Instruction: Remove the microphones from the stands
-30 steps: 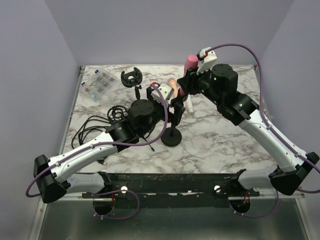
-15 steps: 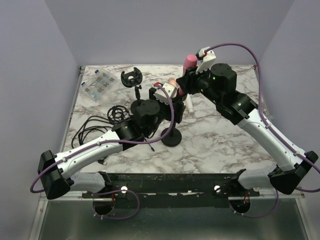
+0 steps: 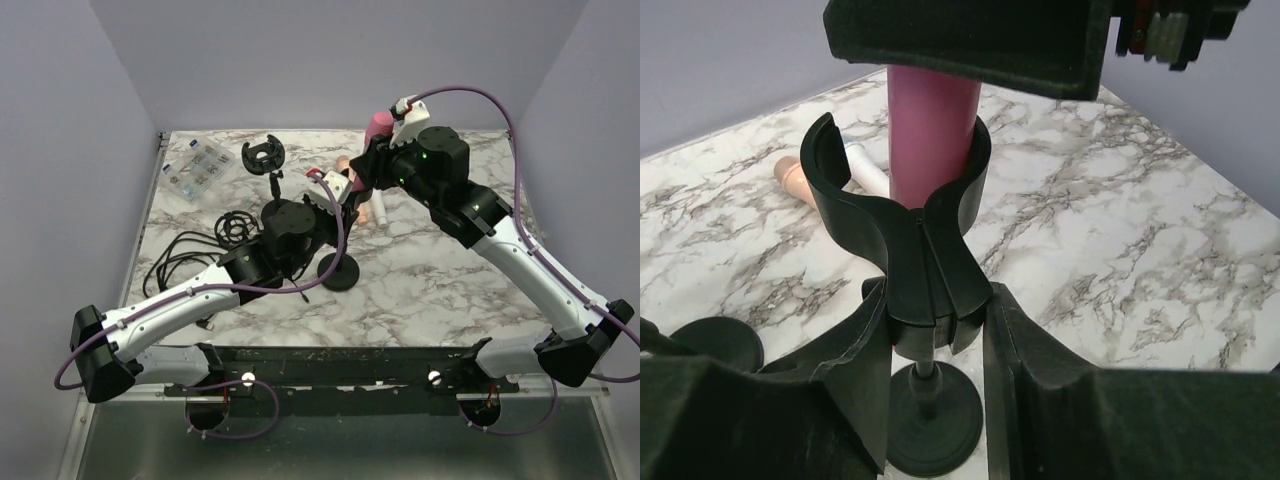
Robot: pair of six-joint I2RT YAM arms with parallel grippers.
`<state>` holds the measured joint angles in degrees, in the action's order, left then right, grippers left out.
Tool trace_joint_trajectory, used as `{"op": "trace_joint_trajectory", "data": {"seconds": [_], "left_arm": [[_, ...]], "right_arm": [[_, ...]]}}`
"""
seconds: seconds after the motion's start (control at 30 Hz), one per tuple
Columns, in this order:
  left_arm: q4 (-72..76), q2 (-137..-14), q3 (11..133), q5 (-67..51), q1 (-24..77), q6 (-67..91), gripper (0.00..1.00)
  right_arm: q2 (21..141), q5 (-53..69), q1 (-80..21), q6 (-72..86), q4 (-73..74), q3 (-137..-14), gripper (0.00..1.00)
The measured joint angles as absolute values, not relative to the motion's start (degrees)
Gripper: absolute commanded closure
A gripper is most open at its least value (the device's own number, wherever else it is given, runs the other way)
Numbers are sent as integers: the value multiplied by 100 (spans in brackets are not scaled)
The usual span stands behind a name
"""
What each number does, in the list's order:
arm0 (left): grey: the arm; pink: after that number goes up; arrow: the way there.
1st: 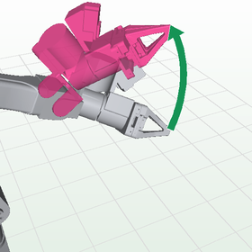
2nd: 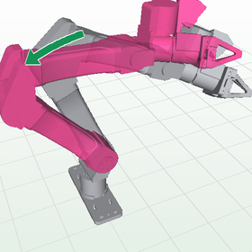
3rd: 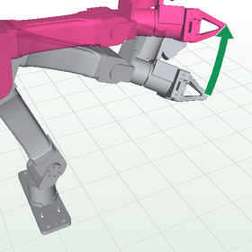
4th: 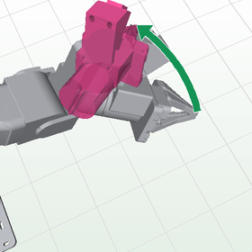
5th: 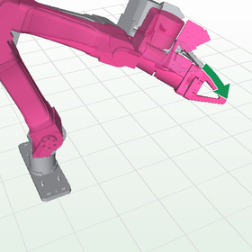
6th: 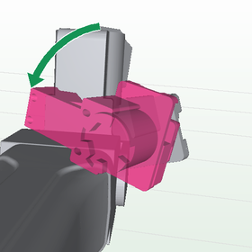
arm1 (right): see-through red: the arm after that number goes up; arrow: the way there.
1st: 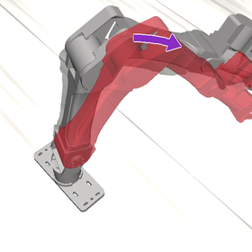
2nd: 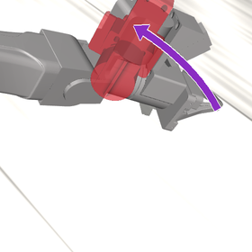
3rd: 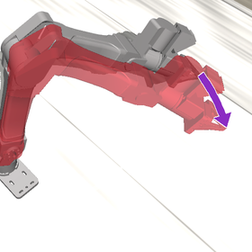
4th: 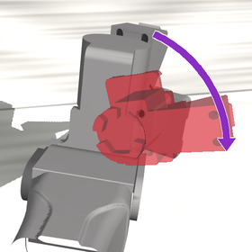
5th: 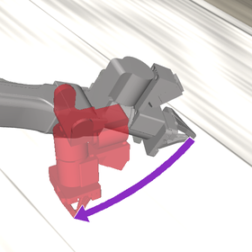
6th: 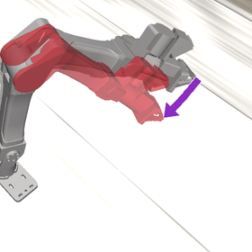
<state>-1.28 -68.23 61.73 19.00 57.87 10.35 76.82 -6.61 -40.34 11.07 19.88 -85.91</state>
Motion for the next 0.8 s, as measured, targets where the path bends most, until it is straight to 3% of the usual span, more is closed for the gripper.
{"op": "trace_joint_trajectory", "data": {"seconds": [0.27,0.57,0.6,0.67,0.8], "left_arm": [[54,-6434,5749,1702,5776,1035,100],[49,-6420,5743,1678,5754,1035,100],[47,-6420,5741,1675,5754,1035,91],[38,-6420,5743,1675,5749,1044,59],[-143,-6423,5822,1651,5747,1061,38]], "right_arm": [[7738,-1197,-4115,1194,2018,-9065,99],[7603,-921,-4075,1212,1627,-9417,99],[7548,-1041,-4077,1205,1610,-9417,99],[7437,-1245,-4082,1181,1546,-9380,99],[6785,-1997,-4080,972,1253,-8866,99]]}}
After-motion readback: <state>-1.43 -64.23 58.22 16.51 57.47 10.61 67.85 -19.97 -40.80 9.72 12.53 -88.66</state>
